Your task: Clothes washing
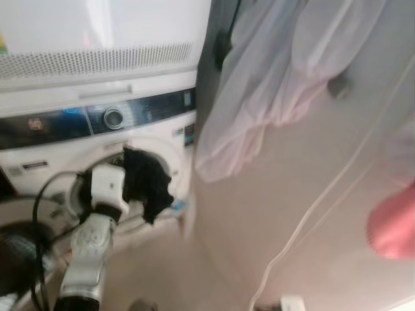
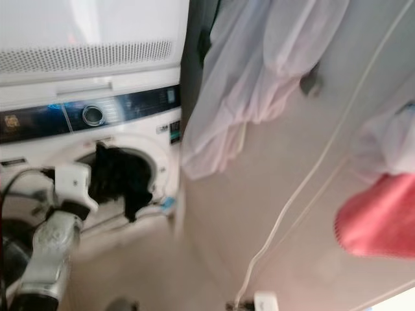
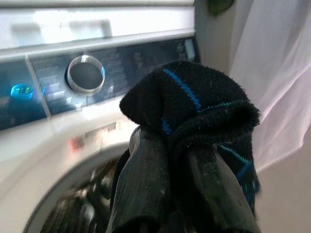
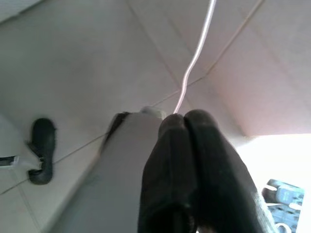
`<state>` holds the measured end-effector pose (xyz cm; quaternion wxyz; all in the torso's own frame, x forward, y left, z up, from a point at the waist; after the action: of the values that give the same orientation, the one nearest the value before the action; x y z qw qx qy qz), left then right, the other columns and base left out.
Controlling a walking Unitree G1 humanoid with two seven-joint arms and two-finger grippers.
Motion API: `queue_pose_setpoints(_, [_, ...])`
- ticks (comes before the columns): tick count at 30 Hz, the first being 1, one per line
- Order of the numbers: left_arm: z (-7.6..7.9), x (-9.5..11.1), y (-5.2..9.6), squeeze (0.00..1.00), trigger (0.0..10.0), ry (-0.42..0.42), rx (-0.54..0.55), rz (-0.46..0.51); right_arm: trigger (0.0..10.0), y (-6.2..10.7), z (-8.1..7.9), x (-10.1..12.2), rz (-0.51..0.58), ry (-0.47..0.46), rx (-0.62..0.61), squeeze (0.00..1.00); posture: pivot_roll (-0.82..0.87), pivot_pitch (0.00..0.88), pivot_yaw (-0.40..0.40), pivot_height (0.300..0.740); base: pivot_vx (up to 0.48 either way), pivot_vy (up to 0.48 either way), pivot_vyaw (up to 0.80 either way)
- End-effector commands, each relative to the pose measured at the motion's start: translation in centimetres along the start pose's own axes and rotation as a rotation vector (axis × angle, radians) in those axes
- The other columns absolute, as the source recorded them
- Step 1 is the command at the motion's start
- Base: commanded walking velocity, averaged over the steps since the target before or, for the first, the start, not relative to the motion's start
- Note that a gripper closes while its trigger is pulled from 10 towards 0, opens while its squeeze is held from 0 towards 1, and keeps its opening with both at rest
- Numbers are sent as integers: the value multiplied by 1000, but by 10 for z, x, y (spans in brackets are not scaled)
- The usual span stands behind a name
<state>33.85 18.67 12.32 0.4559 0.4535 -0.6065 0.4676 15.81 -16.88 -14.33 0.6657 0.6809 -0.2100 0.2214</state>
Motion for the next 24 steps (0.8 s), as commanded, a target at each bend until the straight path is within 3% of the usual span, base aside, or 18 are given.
queue_pose_setpoints(1, [5,6,-6,0,10000,-8,-22,15,10000,0,0,-2,-7,-1,-2,0,202,0,-139,660,0,0,0])
queue_pose_setpoints(24, [0,-6,-8,0,10000,8,-6,-36,10000,0,1,-2,-11,7,-7,0,200,0,-137,660,0,0,0])
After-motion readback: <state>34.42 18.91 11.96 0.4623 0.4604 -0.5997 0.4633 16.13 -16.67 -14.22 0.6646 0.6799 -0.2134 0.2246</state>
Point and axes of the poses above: a point about 5 cm out from each wrist's last joint towards the gripper, its own y axis pointing back from the gripper into the wrist, its own x axis along the axis of the wrist's last joint, z = x × y, the point moved 5 cm from there along -y, pointing out of the wrist towards the gripper, and after that the axes turned 3 degrees about y, right-handed, at the moved point
